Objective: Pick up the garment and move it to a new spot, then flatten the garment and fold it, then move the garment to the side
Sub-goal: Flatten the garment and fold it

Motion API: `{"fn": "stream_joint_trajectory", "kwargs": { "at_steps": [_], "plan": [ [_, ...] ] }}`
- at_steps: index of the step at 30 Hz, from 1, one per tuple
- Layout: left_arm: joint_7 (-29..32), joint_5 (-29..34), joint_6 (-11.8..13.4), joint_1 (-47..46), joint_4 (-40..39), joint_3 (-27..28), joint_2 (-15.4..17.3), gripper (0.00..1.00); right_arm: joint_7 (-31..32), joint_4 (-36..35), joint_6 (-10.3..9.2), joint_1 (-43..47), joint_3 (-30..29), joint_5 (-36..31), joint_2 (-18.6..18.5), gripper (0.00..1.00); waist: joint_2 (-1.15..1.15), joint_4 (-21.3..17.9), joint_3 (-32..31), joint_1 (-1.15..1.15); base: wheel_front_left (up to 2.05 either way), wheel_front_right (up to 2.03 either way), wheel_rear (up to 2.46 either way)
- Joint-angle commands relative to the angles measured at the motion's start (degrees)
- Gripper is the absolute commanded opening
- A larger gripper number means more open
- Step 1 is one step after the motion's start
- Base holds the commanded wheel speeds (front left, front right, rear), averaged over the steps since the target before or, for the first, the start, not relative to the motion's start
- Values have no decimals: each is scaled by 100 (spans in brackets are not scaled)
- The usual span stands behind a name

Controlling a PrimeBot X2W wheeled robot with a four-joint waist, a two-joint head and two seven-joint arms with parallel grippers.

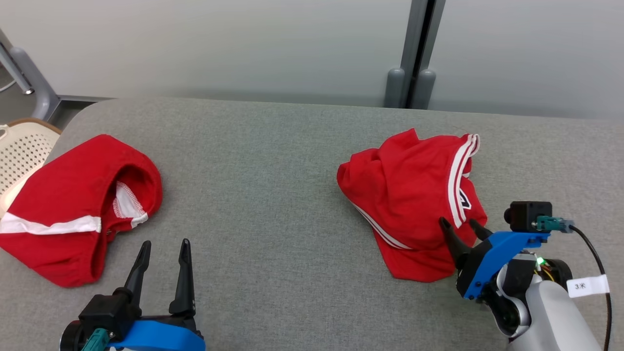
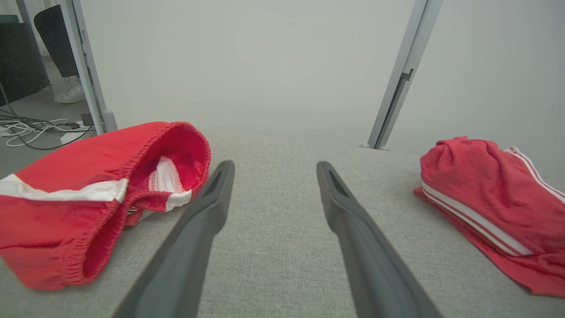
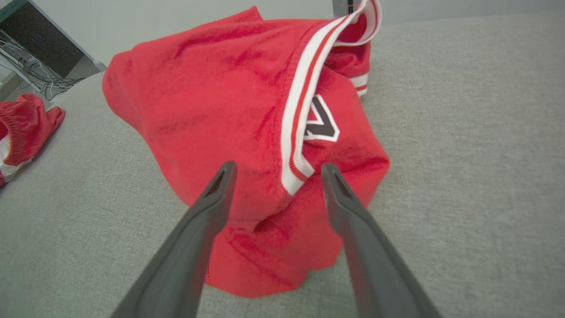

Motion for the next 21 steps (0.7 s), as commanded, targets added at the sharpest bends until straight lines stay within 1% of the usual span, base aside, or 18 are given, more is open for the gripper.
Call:
{"fn": "stream_joint_trajectory", "kwargs": {
  "at_steps": [1,4,10,11,12,13,14,15,18,21],
  "plan": [
    [-12,0,13,-100,-12,-2,17,100,32,130,3,-151,8,70,-16,100,0,45,36,-1,0,0,0],
    [-26,-14,23,-100,-26,-1,39,100,35,555,3,-344,56,158,-18,100,0,77,83,-1,0,0,0],
    [-42,-50,5,-134,-24,-15,72,100,-293,1128,3,-710,307,257,-18,100,0,128,149,-1,0,0,0],
    [-45,-53,1,-132,-19,-19,78,100,-364,1192,3,-744,359,257,-18,85,0,136,149,-1,0,0,0],
    [-44,-50,-1,-133,-13,-23,83,100,-436,1247,3,-779,406,226,-18,85,0,143,145,-1,0,0,0],
    [-43,-54,-2,-133,-8,-27,88,100,-524,1272,3,-809,434,210,-19,34,0,150,138,-1,0,0,0],
    [-44,-53,2,-130,-4,-30,92,100,-605,1299,3,-828,449,206,-21,19,0,155,125,-1,0,0,0],
    [-45,-54,9,-119,-2,-29,99,100,-672,1313,3,-838,479,178,-18,0,0,158,110,-1,0,0,0],
    [-49,-61,26,-83,2,-34,110,100,-754,1302,3,-831,523,202,-18,0,0,159,70,-1,0,0,0],
    [-30,-85,46,-2,-18,-42,125,100,-723,1117,3,-689,615,222,-18,0,0,143,-17,-1,0,0,0]
  ]
}}
